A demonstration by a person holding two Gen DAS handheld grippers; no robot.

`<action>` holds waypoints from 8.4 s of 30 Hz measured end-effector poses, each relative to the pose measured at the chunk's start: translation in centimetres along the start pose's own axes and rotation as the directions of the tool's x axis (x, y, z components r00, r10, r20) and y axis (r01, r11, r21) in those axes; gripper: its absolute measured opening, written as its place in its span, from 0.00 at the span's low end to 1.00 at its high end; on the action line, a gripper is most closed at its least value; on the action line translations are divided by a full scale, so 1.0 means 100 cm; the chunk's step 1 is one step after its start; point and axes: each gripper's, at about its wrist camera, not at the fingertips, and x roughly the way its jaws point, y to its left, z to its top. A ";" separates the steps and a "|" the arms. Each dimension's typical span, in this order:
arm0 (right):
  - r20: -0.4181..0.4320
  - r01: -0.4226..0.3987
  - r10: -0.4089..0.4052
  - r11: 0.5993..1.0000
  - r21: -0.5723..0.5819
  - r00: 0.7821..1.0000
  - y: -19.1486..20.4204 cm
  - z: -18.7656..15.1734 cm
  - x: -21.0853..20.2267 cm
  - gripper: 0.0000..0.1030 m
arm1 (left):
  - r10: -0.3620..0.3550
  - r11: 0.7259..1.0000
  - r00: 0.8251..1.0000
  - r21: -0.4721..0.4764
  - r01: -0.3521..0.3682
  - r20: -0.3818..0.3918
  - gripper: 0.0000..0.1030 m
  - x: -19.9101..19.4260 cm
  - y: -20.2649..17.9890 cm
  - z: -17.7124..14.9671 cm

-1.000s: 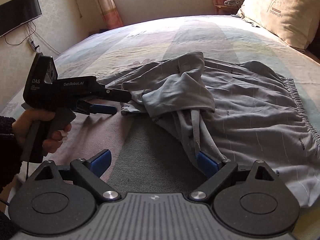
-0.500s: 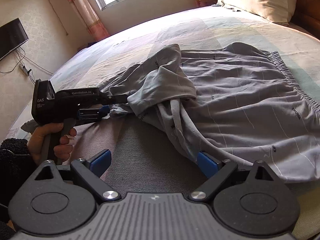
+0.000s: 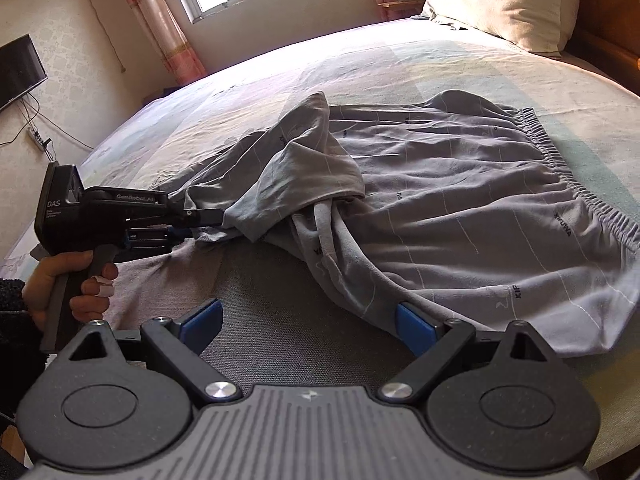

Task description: Fold clothes

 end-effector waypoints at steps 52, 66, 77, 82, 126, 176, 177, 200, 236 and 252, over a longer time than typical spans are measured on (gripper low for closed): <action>-0.017 -0.045 0.043 0.990 -0.137 0.999 0.078 -0.033 -0.035 0.95 | 0.186 0.971 0.976 -0.173 -0.166 0.109 0.07 -0.166 0.087 -0.073; -0.039 -0.052 0.047 0.990 -0.130 0.998 0.074 -0.029 -0.025 0.95 | 0.335 0.937 0.930 -0.159 -0.312 0.150 0.04 -0.269 0.085 -0.055; -0.044 -0.037 0.031 0.991 -0.131 0.999 0.074 -0.028 -0.026 0.95 | 0.492 0.858 0.864 -0.228 -0.460 0.107 0.05 -0.318 0.122 -0.012; -0.048 -0.033 0.027 0.992 -0.120 0.998 0.073 -0.029 -0.027 0.95 | 0.589 0.792 0.804 -0.255 -0.554 0.083 0.13 -0.311 0.144 0.005; -0.033 0.006 0.002 0.967 0.257 0.999 -0.010 -0.041 -0.028 0.95 | 0.559 0.797 0.774 -0.451 -0.403 0.297 0.07 -0.306 0.135 -0.054; -0.191 0.056 -0.119 0.950 -0.307 0.974 0.029 -0.027 0.013 0.23 | 0.343 0.771 0.912 0.622 -0.137 -0.224 0.47 -0.063 -0.091 -0.105; -0.187 0.062 -0.124 0.950 -0.307 0.975 0.027 -0.025 0.015 0.23 | 0.338 0.770 0.912 0.625 -0.126 -0.233 0.47 -0.053 -0.094 -0.105; -0.180 -0.118 0.052 0.918 -0.379 0.982 0.029 0.019 0.027 0.25 | 0.247 0.898 0.950 0.415 -0.149 -0.193 0.53 0.002 -0.064 -0.028; -0.163 0.084 -0.100 0.991 -0.102 0.982 -0.052 -0.025 -0.008 0.30 | 0.262 0.681 0.946 0.731 -0.042 -0.189 0.54 0.036 -0.140 -0.090; -0.048 0.158 -0.159 0.987 -0.018 0.986 -0.109 0.038 0.040 0.31 | 0.244 0.774 0.951 0.630 -0.073 -0.190 0.54 0.047 -0.130 -0.070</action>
